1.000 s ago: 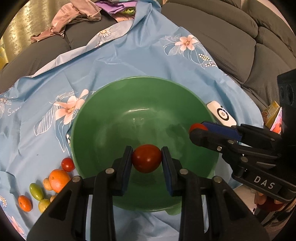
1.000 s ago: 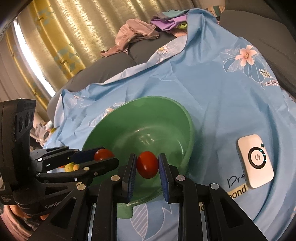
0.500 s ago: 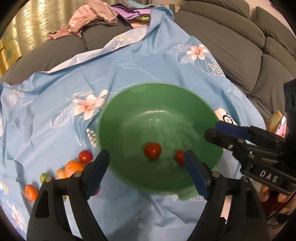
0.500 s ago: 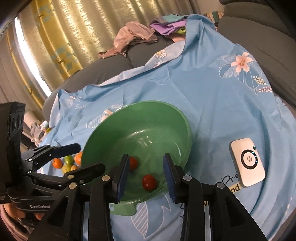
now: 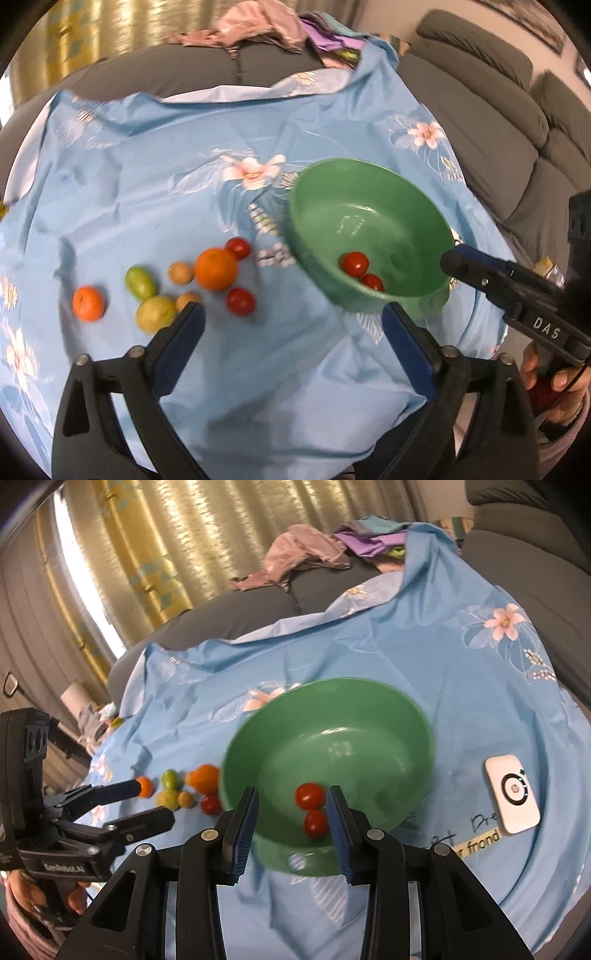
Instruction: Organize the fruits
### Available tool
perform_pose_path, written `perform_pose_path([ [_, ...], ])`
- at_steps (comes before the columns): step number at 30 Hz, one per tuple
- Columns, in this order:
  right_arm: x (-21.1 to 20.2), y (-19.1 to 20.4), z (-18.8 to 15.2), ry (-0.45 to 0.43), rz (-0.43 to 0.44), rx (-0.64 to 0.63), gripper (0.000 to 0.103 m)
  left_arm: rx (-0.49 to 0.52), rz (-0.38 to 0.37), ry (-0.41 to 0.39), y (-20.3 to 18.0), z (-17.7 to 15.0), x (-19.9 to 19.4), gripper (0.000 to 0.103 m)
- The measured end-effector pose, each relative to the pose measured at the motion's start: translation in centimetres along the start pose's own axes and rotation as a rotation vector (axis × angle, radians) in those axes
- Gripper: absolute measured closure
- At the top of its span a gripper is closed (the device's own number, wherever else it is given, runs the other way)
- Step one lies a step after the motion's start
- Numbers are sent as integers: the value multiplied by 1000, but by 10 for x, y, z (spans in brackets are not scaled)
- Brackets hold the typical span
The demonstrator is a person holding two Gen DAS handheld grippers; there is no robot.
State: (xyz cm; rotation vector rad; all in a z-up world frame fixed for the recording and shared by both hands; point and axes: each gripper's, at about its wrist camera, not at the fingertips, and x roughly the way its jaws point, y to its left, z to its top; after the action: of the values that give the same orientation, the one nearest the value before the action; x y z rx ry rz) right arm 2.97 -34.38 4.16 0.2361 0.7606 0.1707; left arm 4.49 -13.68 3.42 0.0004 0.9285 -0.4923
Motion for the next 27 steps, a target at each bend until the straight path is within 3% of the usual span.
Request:
perform_pose_path([
  [6, -1, 29, -6, 17, 33, -53, 64, -163, -74, -24, 35, -18, -28, 1],
  [10, 0, 50, -10, 28, 58, -92, 64, -219, -85, -71, 49, -28, -48, 1],
  [22, 11, 100, -22, 84, 83, -196, 64, -403, -268, -172, 94, -55, -81, 1],
  [27, 16, 112, -25, 100, 86, -216, 64, -473, -338, -256, 113, -62, -91, 1],
])
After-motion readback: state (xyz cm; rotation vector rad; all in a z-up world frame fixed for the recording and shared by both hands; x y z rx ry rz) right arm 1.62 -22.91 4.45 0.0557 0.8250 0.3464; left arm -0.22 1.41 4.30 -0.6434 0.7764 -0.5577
